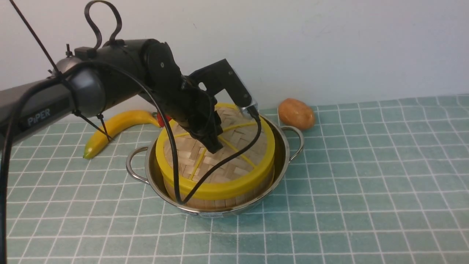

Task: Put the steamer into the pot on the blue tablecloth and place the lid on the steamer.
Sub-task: 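Place the yellow bamboo steamer lid onto the steamer in the pot with the left gripper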

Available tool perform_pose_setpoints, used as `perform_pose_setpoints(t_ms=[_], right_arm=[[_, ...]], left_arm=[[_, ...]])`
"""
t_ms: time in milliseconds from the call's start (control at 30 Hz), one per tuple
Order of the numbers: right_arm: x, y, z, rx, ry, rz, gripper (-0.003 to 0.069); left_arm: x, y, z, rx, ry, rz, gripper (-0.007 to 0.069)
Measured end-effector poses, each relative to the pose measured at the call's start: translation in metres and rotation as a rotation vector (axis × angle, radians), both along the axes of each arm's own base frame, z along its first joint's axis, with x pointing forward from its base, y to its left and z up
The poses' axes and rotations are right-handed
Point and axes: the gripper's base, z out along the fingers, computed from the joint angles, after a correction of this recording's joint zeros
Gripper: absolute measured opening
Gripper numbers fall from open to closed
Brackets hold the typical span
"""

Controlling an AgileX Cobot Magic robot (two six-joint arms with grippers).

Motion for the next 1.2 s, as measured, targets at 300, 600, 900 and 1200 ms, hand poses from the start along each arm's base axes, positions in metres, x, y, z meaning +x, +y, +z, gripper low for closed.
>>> perform_pose_setpoints(t_ms=[300, 600, 900, 1200], right_arm=[[0.0, 0.0, 0.0, 0.0, 0.0, 0.0, 0.0242], [0.0, 0.0, 0.0, 0.0, 0.0, 0.0, 0.0242], [0.0, 0.0, 0.0, 0.0, 0.0, 0.0, 0.0242], [0.0, 0.0, 0.0, 0.0, 0.0, 0.0, 0.0242]], left_arm=[[0.004, -0.001, -0.005, -0.011, -0.014, 0.013, 0.0114], [0.003, 0.0, -0.003, -0.017, -0.002, 0.036, 0.0148], [-0.028, 0.013, 0.075, -0.074, -0.133, 0.07, 0.057], [-0.07, 0.012, 0.145, -0.466, -0.131, 0.217, 0.0685]])
